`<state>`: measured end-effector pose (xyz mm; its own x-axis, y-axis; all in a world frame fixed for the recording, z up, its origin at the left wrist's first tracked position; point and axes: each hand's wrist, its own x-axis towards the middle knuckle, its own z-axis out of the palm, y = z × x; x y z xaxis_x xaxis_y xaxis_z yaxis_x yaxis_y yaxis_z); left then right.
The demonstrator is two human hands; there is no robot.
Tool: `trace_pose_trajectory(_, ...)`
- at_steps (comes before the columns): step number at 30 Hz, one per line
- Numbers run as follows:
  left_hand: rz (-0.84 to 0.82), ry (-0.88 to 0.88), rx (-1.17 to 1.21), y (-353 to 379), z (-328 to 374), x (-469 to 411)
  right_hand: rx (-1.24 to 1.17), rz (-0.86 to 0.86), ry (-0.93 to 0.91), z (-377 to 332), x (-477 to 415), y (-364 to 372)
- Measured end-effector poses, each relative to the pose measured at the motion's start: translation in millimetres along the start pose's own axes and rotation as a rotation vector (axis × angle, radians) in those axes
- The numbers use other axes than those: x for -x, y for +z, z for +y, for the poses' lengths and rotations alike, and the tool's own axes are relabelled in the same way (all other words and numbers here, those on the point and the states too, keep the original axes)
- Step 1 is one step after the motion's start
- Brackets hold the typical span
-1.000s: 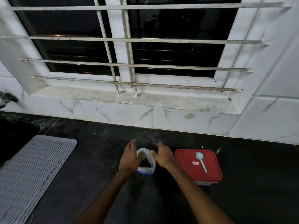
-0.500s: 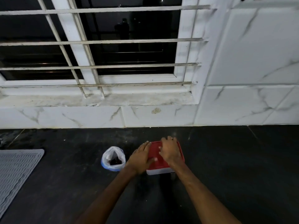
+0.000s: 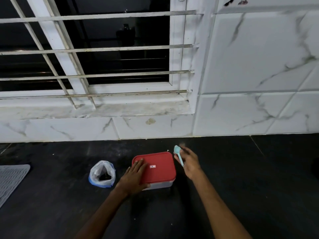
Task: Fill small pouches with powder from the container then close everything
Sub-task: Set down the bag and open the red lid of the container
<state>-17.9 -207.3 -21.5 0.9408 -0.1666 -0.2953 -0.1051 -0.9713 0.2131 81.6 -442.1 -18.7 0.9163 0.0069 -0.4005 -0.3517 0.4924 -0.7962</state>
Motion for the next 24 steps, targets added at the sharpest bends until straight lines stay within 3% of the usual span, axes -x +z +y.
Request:
trace_pose_trajectory(2, 0.005, -0.006, -0.006, -0.4, 0.9, -0.5, -0.036, 0.061, 0.059, 1.1, -8.6, -26.4)
trace_pose_trajectory(8, 0.009, -0.021, -0.033, 11.1, 6.4, 0.5, 0.289, 0.288, 0.133, 30.8, -30.3, -74.3)
trace_pose_trajectory(12, -0.001, -0.030, -0.039, 13.2, 12.5, 0.7, 0.446, 0.251, 0.020, 42.6, -32.0, -78.7)
trace_pose_trajectory(18, -0.016, -0.068, -0.079, 11.7, 16.5, 0.5, 0.949, 0.420, -0.164, 41.3, -25.6, -80.4)
trace_pose_trajectory(24, 0.013, -0.075, -0.073, 14.1, 16.8, 2.0, 1.104, 0.424, -0.222, 42.9, -19.9, -83.2)
